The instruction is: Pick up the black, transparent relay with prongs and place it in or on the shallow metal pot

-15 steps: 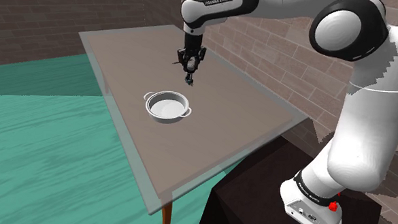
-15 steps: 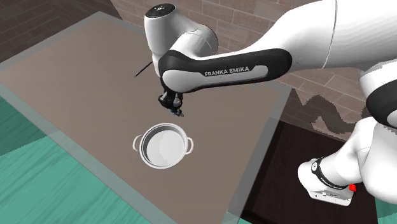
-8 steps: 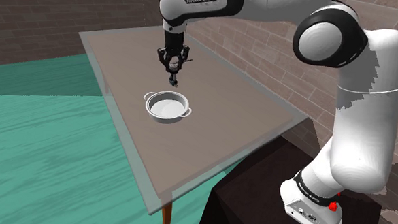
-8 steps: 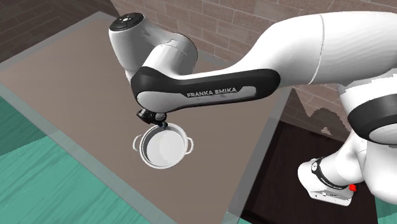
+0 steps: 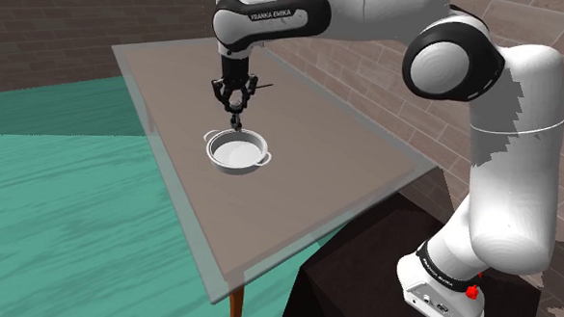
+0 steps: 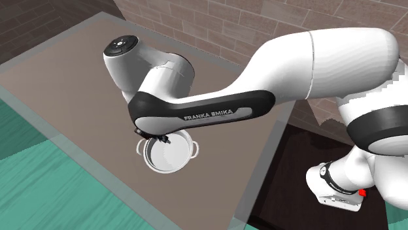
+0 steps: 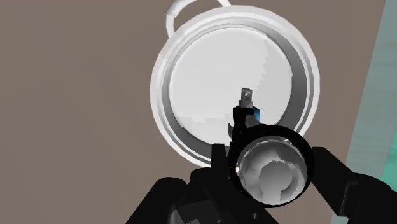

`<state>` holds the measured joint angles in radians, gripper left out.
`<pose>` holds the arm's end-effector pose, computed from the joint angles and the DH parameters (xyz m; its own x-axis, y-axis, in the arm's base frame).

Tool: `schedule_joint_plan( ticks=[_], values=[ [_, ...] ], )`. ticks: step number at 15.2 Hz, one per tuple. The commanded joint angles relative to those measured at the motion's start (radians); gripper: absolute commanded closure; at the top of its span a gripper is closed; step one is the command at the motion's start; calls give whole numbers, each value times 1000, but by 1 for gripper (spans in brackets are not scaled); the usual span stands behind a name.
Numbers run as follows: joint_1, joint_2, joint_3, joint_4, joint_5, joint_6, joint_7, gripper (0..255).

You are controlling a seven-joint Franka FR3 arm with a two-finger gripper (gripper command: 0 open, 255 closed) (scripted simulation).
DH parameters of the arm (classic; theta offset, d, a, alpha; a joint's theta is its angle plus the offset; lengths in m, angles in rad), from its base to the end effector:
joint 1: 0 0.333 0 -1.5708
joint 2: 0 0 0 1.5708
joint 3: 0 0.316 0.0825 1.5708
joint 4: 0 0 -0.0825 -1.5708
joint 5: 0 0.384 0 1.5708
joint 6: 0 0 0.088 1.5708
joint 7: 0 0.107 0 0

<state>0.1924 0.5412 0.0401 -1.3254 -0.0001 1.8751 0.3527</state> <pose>0.6959 0.1587 0.4223 0.9921 -0.1257 0.0012 -0.1256 -0.9918 -0.0224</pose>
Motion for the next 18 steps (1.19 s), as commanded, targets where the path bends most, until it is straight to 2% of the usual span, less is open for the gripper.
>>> schedule_joint_plan(
  ticks=[1,14,18],
  values=[
    [1,4,0,-20,0,25,1,255],
    [1,51,-1,-121,-1,173,0,255],
    [1,52,-1,-121,-1,174,0,255]
  ],
)
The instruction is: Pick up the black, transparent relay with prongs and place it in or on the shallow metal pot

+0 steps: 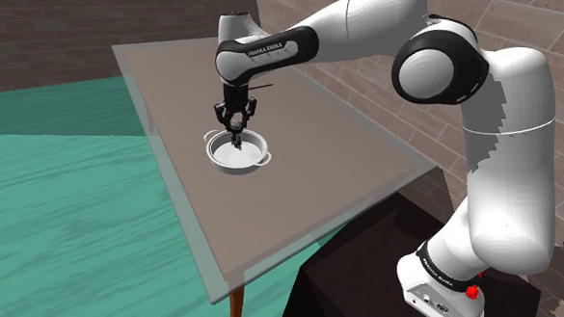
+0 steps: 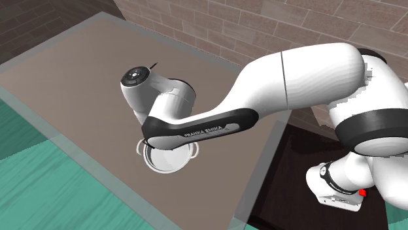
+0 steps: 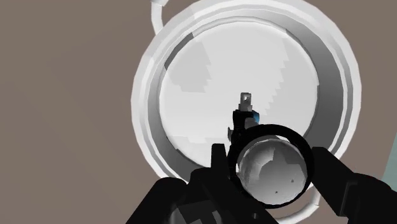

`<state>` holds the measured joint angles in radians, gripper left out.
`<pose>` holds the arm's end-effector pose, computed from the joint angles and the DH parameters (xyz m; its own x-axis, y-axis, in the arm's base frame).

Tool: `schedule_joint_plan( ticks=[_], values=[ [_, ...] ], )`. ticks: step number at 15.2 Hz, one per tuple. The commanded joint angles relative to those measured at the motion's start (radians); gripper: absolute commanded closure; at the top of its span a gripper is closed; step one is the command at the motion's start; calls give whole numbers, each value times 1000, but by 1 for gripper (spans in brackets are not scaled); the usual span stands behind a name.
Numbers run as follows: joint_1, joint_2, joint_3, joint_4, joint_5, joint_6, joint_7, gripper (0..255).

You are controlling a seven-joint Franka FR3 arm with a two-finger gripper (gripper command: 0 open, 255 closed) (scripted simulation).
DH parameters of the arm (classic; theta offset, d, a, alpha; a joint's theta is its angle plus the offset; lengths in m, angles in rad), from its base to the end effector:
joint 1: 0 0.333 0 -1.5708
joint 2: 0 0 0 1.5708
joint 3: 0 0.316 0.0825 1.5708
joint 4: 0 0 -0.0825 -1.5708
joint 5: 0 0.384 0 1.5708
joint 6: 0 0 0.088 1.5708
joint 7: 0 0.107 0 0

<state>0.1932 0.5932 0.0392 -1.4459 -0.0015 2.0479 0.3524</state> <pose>0.6958 0.1595 0.3432 0.9921 -0.1258 0.0015 -0.1257 -0.9918 -0.0225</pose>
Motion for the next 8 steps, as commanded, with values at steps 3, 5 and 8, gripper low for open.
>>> schedule_joint_plan(
  ticks=[3,5,8],
  values=[
    [0,0,0,-1,0,1,0,255],
    [0,0,0,-1,0,1,0,0],
    [0,0,0,-1,0,1,0,0]
  ],
)
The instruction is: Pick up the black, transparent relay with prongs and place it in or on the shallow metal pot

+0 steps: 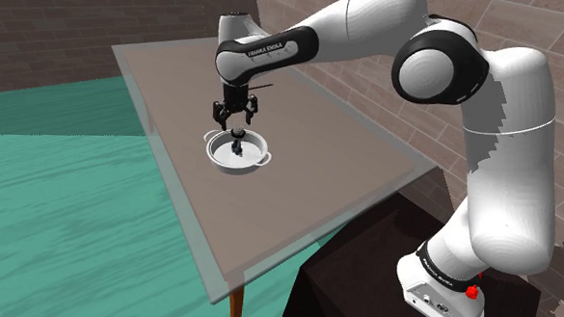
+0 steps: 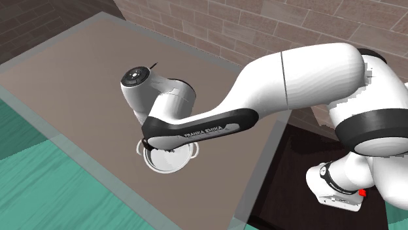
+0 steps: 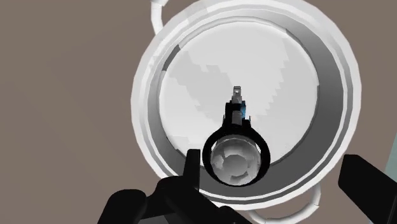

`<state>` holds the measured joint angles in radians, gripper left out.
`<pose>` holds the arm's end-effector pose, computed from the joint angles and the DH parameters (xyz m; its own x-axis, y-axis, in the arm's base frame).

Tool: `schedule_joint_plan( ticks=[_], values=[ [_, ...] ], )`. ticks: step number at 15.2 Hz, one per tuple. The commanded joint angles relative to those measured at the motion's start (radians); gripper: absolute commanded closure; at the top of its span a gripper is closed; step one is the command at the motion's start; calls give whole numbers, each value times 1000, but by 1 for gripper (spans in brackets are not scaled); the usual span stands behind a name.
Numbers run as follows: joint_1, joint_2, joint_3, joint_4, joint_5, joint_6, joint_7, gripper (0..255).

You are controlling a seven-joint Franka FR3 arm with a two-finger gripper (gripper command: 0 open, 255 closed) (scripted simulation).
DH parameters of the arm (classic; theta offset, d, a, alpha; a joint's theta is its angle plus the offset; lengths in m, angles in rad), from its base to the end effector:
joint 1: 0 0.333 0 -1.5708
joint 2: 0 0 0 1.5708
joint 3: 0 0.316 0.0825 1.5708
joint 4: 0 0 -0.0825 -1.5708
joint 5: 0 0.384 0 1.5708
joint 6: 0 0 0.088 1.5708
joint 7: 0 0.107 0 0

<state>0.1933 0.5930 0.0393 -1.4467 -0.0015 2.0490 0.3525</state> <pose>0.6958 0.1596 0.3431 0.9921 -0.1257 0.0020 -0.1256 -0.9918 -0.0227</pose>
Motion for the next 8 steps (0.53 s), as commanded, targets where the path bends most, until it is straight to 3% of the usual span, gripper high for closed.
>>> schedule_joint_plan(
  ticks=[1,6,8],
  values=[
    [0,0,0,0,0,0,0,0],
    [-1,-40,0,65,1,-105,-1,0],
    [-1,-40,0,65,1,-105,-1,0]
  ],
)
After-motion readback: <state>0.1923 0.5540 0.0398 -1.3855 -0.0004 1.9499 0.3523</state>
